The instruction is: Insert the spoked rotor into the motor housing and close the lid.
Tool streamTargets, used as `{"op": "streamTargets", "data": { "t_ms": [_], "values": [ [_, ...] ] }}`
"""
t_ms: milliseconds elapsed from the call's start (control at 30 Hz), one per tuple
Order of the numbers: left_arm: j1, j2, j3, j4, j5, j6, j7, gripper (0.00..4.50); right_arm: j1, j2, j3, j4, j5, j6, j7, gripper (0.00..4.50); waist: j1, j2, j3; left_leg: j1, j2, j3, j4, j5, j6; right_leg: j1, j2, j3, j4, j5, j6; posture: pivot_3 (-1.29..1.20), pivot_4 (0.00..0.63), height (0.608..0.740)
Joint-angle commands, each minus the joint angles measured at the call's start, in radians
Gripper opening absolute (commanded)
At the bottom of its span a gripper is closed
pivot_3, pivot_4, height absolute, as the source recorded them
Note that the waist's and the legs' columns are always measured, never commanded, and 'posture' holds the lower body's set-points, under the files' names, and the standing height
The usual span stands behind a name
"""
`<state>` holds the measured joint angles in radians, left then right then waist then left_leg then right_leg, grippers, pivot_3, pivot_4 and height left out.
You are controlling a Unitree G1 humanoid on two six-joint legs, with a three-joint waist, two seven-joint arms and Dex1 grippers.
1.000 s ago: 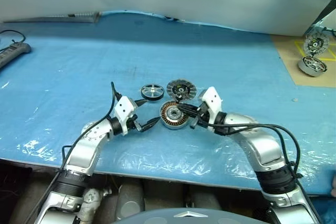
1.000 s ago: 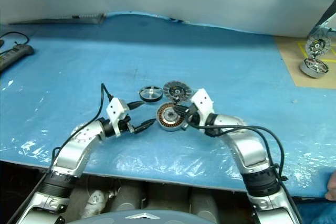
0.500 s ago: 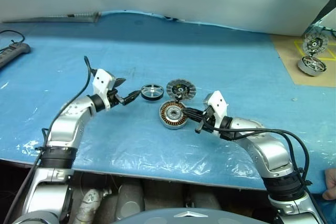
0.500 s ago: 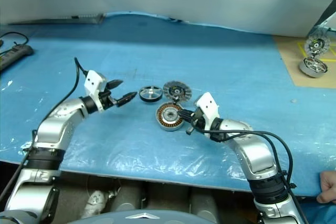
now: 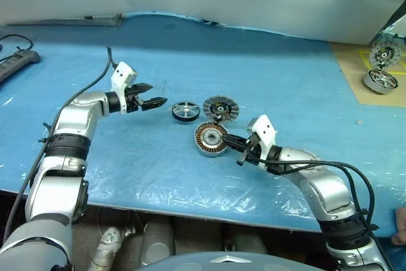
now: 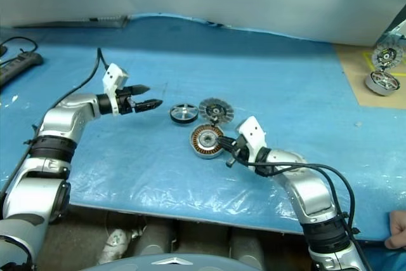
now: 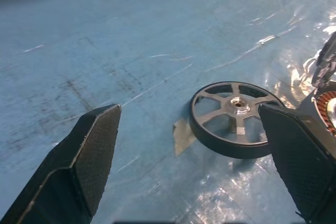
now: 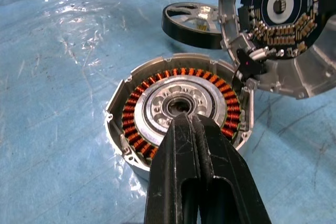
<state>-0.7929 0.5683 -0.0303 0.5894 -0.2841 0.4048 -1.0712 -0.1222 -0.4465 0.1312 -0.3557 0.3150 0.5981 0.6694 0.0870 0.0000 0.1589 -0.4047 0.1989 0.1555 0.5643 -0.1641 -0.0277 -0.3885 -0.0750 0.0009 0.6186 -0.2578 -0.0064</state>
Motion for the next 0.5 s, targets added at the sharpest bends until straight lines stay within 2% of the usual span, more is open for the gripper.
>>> {"op": "streamTargets", "data": {
  "t_ms": [33, 300, 500],
  "values": [
    [-0.067, 0.014, -0.034, 0.032, 0.022, 0.031, -0.082, 4.5, 0.019, 0.005, -0.012, -0.052, -0.005, -0.072, -0.009, 0.04, 0.002, 0.0, 0.0, 0.0, 0.0, 0.0, 0.0, 0.0, 0.0, 0.0, 0.0, 0.0, 0.0, 0.0, 0.0, 0.0, 0.15, 0.74],
    [-0.208, -0.006, -0.116, 0.205, 0.117, 0.015, -0.177, 4.5, 0.082, 0.077, -0.048, 0.008, -0.024, -0.276, -0.053, 0.04, 0.01, 0.0, 0.0, 0.0, 0.0, 0.0, 0.0, 0.0, 0.0, 0.0, 0.0, 0.0, 0.0, 0.0, 0.0, 0.0, 0.15, 0.74],
    [-0.297, -0.033, -0.154, 0.327, 0.188, -0.019, -0.219, 4.5, 0.105, 0.08, -0.021, 0.057, -0.063, -0.331, -0.059, 0.04, 0.01, -0.001, 0.001, 0.0, -0.001, -0.001, 0.0, 0.0, 0.0, 0.0, -0.001, -0.001, 0.0, 0.0, 0.0, 0.0, 0.15, 0.74]
  ]
}}
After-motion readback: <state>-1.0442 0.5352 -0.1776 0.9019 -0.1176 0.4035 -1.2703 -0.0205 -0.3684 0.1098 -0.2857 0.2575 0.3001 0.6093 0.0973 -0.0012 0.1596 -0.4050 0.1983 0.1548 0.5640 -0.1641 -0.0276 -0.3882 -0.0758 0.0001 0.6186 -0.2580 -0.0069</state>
